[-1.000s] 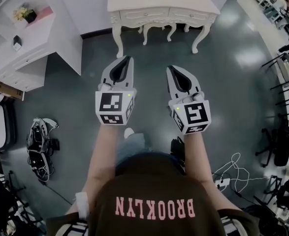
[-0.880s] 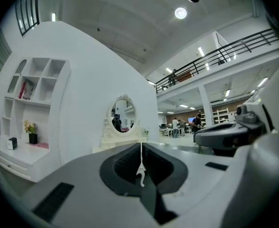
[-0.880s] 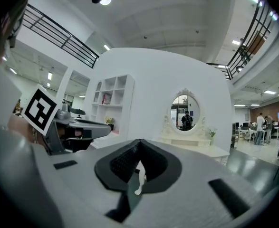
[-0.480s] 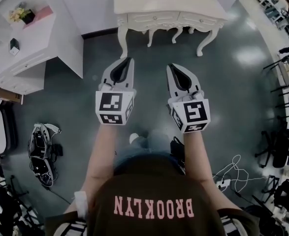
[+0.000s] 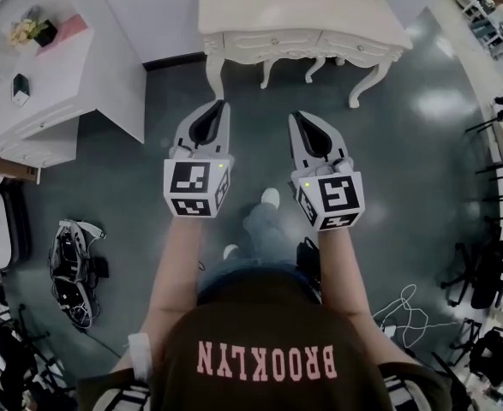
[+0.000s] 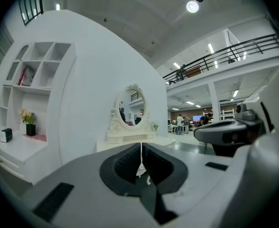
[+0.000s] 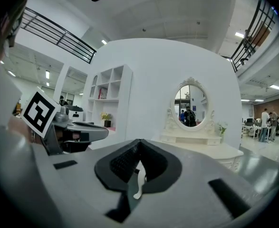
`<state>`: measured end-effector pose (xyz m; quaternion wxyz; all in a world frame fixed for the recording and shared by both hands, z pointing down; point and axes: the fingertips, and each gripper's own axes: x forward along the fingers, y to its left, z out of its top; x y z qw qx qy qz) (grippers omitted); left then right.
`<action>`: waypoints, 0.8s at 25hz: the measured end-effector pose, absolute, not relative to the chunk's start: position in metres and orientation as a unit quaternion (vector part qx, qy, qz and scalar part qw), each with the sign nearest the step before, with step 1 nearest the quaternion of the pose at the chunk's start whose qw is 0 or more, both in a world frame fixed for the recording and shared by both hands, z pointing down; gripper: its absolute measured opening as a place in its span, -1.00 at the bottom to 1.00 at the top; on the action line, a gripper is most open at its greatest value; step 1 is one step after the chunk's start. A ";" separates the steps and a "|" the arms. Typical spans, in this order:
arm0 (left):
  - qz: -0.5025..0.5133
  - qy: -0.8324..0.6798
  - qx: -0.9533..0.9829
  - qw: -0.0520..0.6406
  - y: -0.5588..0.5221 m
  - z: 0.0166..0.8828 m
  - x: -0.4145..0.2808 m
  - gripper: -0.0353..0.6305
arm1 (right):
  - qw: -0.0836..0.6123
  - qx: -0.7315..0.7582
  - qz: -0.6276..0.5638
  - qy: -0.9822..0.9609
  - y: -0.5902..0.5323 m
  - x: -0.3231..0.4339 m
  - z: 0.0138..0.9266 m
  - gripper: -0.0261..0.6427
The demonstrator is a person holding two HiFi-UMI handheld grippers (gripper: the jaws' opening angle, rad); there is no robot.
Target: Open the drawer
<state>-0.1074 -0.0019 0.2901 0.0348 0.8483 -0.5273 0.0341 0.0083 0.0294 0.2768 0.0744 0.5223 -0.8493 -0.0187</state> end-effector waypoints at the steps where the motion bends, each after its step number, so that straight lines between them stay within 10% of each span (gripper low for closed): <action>1: 0.036 -0.529 0.847 0.035 -0.013 0.290 -0.104 -0.87 | 0.074 0.520 -0.019 -0.851 0.017 0.012 0.277 -0.93; 20: 0.053 -0.567 0.820 0.053 -0.208 0.308 -0.034 -0.87 | 0.067 0.492 0.054 -0.866 -0.193 0.096 0.303 -0.93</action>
